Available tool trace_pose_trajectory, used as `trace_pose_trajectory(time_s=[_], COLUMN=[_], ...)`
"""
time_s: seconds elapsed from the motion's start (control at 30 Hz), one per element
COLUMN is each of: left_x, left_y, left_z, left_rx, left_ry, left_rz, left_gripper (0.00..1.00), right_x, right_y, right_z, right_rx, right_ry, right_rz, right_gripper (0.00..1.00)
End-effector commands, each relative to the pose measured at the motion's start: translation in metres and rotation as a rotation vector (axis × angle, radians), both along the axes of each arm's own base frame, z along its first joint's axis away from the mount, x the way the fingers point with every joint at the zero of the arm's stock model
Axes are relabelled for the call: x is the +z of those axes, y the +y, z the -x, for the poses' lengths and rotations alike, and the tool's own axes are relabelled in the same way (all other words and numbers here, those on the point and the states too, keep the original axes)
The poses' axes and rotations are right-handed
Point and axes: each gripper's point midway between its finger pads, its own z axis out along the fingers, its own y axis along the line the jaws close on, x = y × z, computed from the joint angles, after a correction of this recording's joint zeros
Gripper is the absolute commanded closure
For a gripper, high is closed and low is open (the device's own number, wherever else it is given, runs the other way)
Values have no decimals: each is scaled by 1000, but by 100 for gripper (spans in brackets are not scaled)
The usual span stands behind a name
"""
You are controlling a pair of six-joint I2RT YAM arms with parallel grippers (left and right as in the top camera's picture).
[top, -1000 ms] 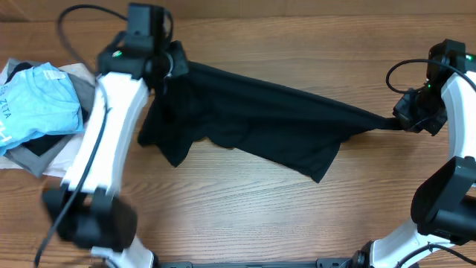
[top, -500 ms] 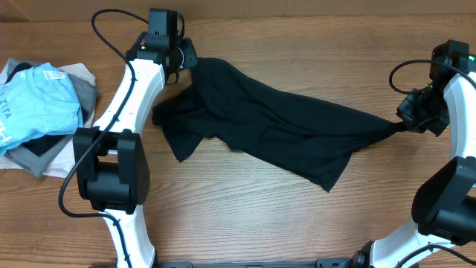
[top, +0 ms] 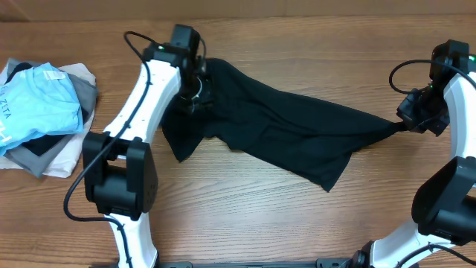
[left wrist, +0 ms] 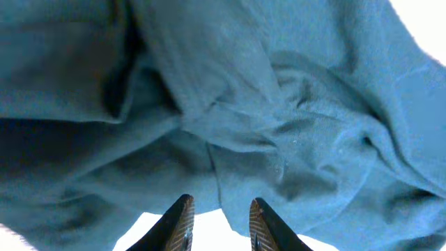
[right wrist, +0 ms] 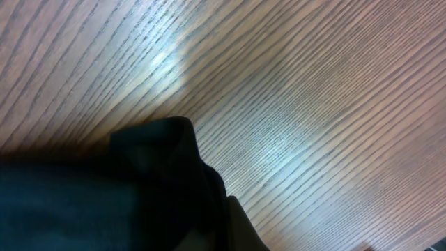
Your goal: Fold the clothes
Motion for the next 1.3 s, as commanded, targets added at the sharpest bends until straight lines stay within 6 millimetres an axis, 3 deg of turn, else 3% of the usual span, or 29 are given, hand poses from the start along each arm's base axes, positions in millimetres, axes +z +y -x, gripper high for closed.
trace_pose_trajectory(time_s=[0.0, 0.2, 0.33, 0.63, 0.8, 1.0, 1.27], left_x=[-13, -43, -52, -50, -46, -48, -70], left_y=[-2, 5, 2, 13, 10, 0, -6], left_z=[5, -1, -9, -43, -50, -45, -22], left_rx=[-11, 51, 52, 87, 87, 67, 36], left_ry=[-14, -51, -100, -251, -289, -269, -210], left_rz=[-33, -64, -49, -117, -111, -66, -77], left_gripper=[70, 71, 70, 67, 65, 66, 68], right_x=[15, 15, 15, 15, 15, 15, 15], right_y=[-6, -6, -6, -6, -6, -6, -6], right_z=[-3, -2, -2, -2, -2, -2, -2], right_rx=[-4, 15, 15, 15, 15, 15, 15], right_ry=[-43, -36, -35, -34, -34, -35, -34], right_rz=[30, 29, 29, 28, 28, 29, 28], right_gripper=[96, 96, 96, 96, 96, 96, 96])
